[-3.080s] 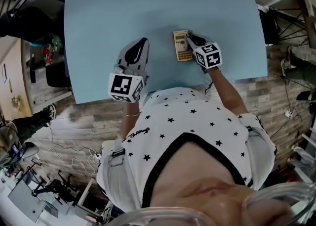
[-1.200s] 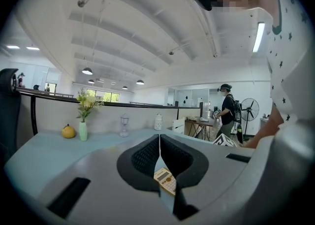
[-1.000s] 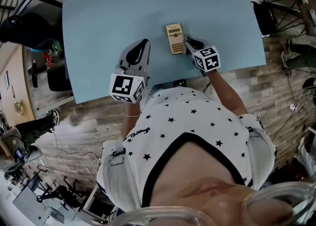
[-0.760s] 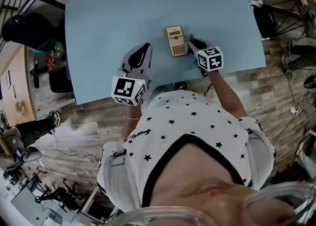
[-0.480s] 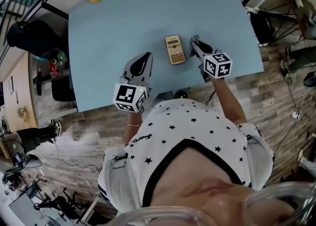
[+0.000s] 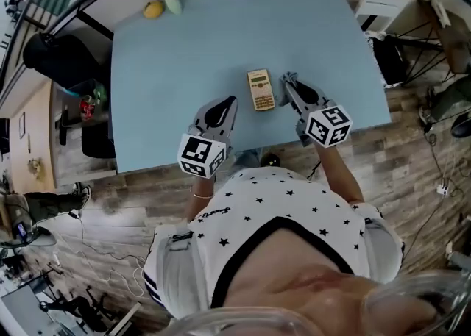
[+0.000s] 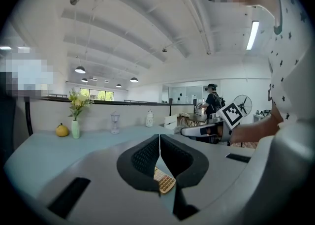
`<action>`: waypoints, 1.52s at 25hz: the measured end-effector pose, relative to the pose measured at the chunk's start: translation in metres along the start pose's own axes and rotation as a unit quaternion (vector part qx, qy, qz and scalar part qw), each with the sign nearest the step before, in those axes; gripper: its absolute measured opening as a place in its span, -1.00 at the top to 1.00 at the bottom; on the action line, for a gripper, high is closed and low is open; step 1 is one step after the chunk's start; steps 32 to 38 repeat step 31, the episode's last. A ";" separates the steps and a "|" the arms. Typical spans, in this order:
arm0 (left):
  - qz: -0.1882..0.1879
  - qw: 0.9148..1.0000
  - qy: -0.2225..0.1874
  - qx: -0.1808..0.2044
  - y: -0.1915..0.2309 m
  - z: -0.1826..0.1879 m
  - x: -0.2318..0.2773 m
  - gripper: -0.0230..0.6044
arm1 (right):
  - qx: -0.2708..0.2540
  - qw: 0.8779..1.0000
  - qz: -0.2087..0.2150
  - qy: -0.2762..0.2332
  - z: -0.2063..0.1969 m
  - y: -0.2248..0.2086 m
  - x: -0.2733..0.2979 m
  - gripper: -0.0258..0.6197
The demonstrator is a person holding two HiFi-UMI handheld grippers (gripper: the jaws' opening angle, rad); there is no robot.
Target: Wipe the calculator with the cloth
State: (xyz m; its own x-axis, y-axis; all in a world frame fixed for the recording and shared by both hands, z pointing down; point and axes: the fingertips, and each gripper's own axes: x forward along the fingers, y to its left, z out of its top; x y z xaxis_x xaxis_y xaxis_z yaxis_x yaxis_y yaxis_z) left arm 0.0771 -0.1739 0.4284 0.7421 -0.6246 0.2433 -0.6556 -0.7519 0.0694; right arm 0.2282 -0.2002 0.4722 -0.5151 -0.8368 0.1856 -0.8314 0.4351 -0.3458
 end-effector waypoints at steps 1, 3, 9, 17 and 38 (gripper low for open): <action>0.000 1.000 0.001 0.001 -0.001 0.000 0.000 0.83 | 0.000 1.000 0.003 -0.003 0.001 0.002 -0.001 0.78; 0.003 1.000 0.004 0.002 -0.001 -0.001 -0.001 0.83 | 0.002 1.000 0.008 -0.009 0.004 0.004 -0.003 0.78; 0.006 1.000 0.006 0.005 -0.003 -0.001 -0.004 0.83 | 0.002 1.000 0.018 -0.017 0.008 0.013 -0.009 0.80; 0.006 1.000 0.008 0.007 -0.001 -0.002 -0.009 0.83 | 0.022 0.999 0.037 -0.031 0.015 0.027 -0.011 0.80; 0.025 1.000 0.006 0.001 0.003 -0.008 -0.023 0.83 | 0.015 0.998 0.053 -0.035 0.017 0.044 -0.013 0.80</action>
